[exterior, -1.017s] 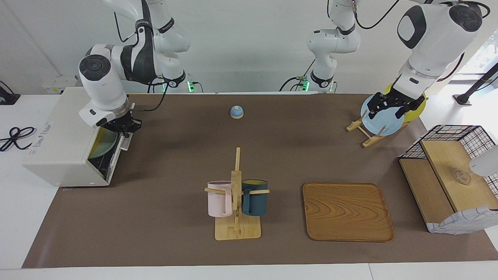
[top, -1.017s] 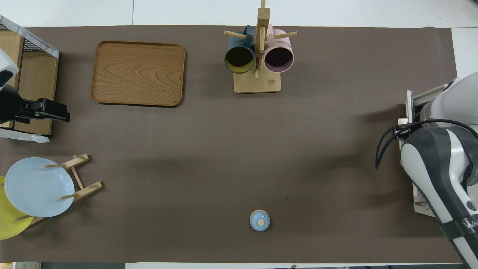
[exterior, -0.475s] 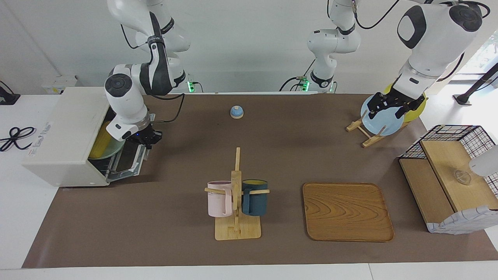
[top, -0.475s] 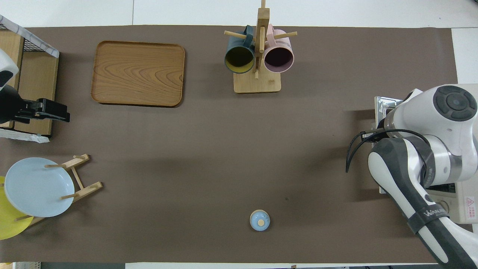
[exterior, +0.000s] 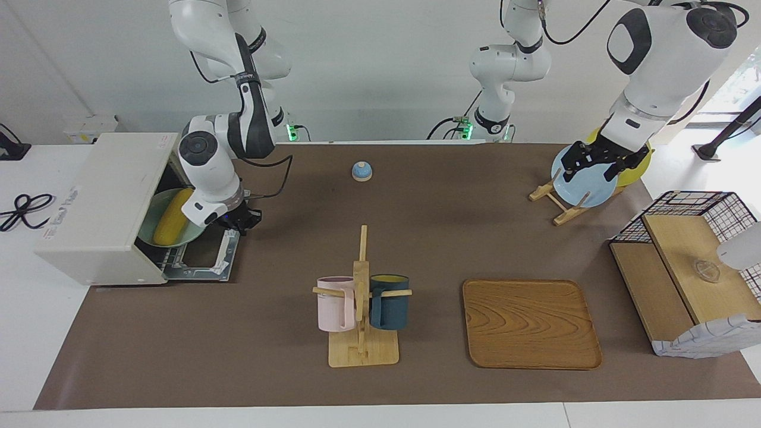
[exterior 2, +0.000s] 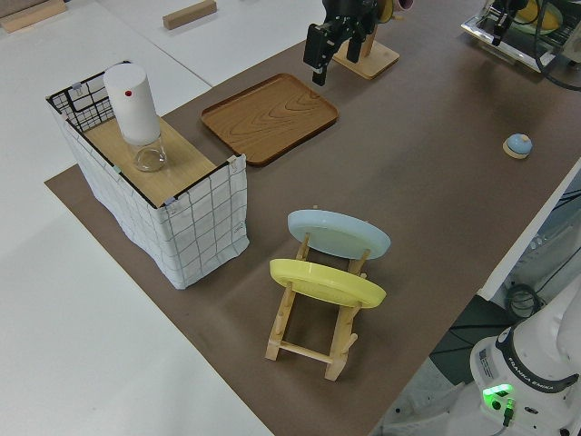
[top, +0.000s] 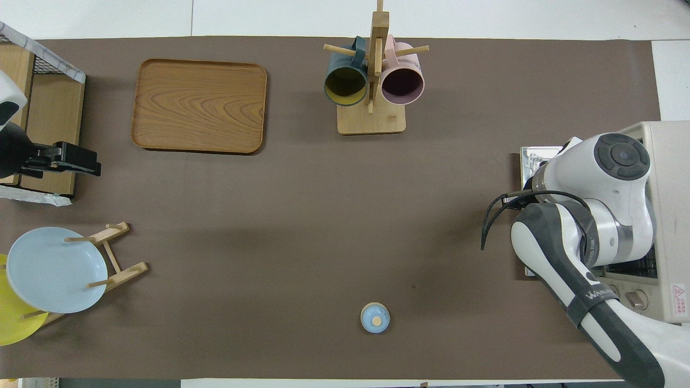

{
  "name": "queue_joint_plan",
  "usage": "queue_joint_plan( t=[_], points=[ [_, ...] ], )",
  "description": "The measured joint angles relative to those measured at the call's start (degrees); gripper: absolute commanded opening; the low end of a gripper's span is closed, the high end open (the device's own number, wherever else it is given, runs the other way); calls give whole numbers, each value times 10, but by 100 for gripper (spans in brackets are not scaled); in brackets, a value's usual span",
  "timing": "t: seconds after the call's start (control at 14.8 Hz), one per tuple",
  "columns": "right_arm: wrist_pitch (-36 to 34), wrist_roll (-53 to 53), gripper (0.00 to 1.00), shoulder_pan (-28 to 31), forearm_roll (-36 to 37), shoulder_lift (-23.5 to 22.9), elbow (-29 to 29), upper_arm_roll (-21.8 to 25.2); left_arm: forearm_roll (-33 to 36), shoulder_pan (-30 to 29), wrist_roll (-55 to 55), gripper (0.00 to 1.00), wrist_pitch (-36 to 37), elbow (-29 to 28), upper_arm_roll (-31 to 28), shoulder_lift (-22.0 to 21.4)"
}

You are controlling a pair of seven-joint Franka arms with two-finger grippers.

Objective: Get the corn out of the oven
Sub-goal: 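Reach the right gripper into the oven and grasp the green plate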

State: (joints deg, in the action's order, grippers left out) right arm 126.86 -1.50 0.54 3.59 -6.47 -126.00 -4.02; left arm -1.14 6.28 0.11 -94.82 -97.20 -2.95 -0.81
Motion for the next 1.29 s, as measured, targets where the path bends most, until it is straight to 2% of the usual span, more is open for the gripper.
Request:
queue_joint_plan(
  t=[0.2,0.27,0.34,0.41,0.47,0.54,0.95,1.29],
  points=[
    [-8,-5,0,-2,-2,-2,9,0,0,0,0,100,0,0,0,0],
    [-31,-6,0,-2,-2,-2,23,0,0,0,0,100,0,0,0,0],
    [-67,-7,24,-2,-2,-1,45,1,0,0,0,100,0,0,0,0],
    [-101,-7,36,-2,-2,2,68,2,0,0,0,100,0,0,0,0],
    [-127,-7,47,-1,-2,6,85,4,0,0,0,100,0,0,0,0],
    [-141,-7,50,2,-2,11,94,7,0,0,0,100,0,0,0,0],
    [-147,-2,49,50,6,17,78,9,0,0,0,100,0,0,0,0],
    [-125,14,38,58,7,19,59,10,0,0,0,100,0,0,0,0]
  ],
)
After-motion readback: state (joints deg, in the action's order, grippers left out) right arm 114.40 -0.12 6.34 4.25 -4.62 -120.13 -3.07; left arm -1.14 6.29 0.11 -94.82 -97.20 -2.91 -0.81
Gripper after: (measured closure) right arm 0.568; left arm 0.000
